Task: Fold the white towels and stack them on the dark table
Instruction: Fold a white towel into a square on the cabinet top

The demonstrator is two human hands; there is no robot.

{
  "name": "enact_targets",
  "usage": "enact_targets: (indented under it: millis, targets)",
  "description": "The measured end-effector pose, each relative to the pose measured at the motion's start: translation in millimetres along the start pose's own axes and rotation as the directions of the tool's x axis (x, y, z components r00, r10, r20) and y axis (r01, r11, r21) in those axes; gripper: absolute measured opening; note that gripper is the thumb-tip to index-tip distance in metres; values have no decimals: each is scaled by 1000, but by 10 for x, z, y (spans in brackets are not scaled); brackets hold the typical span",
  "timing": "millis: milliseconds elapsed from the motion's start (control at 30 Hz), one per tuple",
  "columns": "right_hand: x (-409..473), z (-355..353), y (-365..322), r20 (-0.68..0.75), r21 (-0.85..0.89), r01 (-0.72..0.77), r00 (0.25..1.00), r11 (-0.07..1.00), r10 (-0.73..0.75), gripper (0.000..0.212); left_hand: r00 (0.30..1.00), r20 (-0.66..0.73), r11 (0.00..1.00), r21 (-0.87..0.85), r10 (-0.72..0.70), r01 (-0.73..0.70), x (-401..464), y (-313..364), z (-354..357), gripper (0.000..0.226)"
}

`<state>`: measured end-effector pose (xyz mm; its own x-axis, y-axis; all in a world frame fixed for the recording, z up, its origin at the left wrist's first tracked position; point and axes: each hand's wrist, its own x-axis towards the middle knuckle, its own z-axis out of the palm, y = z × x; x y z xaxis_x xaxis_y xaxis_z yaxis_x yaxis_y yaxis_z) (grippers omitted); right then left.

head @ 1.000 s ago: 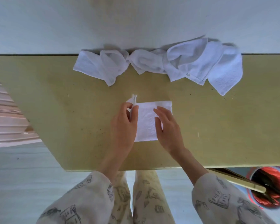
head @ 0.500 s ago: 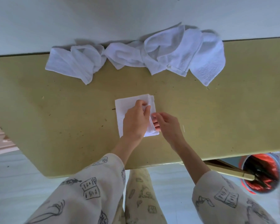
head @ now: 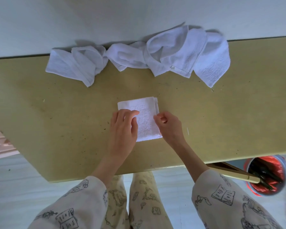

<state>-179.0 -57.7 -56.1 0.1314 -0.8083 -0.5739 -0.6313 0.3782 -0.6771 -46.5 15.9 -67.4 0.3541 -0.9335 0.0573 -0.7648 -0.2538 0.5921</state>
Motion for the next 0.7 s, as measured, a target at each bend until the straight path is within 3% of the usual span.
enact_targets:
  millis: [200, 567, 700]
  targets:
    - [6, -17, 2, -29, -8, -9, 1000, 1000, 9, 9, 989, 75, 977, 163, 128, -139, -55, -183, 35, 25]
    - [16, -23, -15, -54, -47, -14, 998, 999, 12, 8, 949, 295, 946, 261, 113, -194, -68, -279, 70, 39]
    - [9, -58, -65, -38, -46, -45, 998, 998, 44, 17, 932, 345, 927, 301, 111, -222, -73, -327, 70, 45]
